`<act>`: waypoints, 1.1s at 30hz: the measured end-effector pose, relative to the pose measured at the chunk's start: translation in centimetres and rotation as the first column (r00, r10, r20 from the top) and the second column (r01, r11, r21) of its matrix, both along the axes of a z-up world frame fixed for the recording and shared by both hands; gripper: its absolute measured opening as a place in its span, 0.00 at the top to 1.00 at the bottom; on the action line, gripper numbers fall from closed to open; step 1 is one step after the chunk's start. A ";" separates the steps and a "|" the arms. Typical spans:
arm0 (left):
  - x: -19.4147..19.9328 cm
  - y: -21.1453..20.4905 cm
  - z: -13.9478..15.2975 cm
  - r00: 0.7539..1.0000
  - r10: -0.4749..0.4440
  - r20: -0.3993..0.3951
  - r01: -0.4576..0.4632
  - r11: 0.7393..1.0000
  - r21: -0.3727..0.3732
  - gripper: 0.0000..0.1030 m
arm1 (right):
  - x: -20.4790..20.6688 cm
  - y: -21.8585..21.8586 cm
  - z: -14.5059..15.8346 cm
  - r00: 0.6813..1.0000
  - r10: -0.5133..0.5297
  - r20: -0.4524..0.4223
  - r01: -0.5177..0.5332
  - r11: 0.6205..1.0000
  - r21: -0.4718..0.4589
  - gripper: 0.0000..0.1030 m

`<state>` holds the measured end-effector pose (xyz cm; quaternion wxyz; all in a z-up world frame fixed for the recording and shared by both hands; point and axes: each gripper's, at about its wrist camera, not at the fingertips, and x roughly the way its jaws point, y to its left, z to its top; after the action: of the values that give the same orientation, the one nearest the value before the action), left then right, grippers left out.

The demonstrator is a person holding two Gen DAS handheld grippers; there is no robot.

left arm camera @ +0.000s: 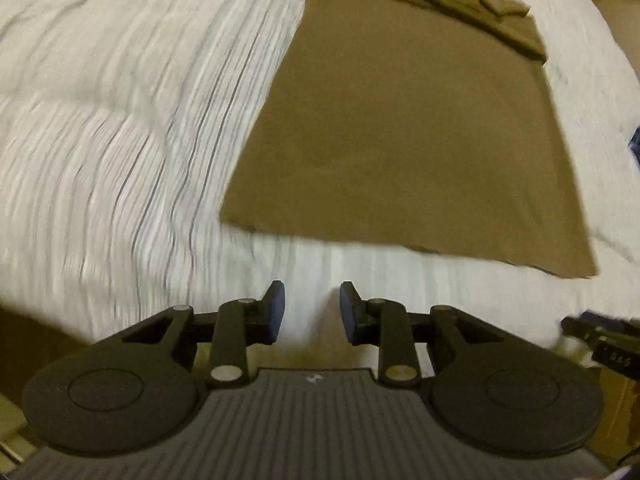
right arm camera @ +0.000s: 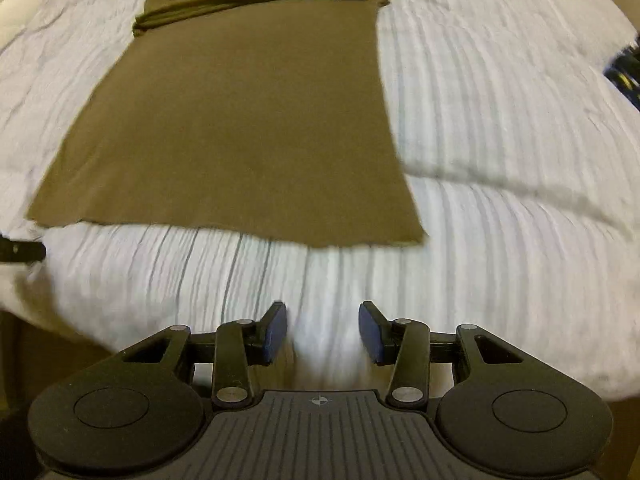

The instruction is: Fold clothes

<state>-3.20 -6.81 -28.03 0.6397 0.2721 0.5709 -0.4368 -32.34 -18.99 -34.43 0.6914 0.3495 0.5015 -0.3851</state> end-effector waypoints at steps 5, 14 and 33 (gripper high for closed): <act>-3.1 1.7 7.9 0.999 0.018 0.033 -0.013 0.991 -0.132 0.70 | -2.9 1.4 7.2 0.993 -0.030 0.114 0.038 0.997 -0.069 0.57; -7.9 4.0 17.1 0.991 0.019 0.130 0.013 0.970 -0.242 0.58 | -3.0 4.3 17.1 0.980 0.001 0.199 0.033 0.986 -0.163 0.57; -10.1 8.3 20.8 0.981 0.010 0.193 0.034 0.974 -0.224 0.56 | -2.3 8.9 18.6 0.985 0.020 0.171 0.003 0.991 -0.133 0.57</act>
<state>-13.30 1.52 -7.20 0.7162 0.2417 0.4513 -0.4744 -34.62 -10.10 -15.85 0.7555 0.3322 0.4149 -0.3831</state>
